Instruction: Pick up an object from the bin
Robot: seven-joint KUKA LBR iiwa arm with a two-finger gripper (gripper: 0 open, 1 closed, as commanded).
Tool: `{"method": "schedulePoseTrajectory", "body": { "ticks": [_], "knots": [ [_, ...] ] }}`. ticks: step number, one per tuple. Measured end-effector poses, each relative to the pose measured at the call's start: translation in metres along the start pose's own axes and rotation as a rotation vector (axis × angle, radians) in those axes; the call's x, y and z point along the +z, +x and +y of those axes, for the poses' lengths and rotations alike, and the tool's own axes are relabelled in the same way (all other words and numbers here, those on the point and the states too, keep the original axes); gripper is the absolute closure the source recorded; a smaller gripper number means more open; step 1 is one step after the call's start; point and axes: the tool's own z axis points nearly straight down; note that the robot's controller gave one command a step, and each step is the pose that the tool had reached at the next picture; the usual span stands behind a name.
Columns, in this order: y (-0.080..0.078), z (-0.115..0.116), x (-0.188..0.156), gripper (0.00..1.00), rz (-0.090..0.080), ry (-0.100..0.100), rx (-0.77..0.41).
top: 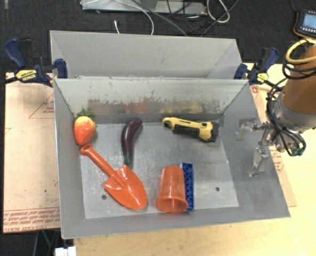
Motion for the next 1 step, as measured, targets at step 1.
{"method": "schedulePoseTrajectory", "body": {
  "ticks": [1],
  "knots": [
    [0.0000,0.0000,0.0000,0.00,0.000,0.000,0.000]
  ]
}}
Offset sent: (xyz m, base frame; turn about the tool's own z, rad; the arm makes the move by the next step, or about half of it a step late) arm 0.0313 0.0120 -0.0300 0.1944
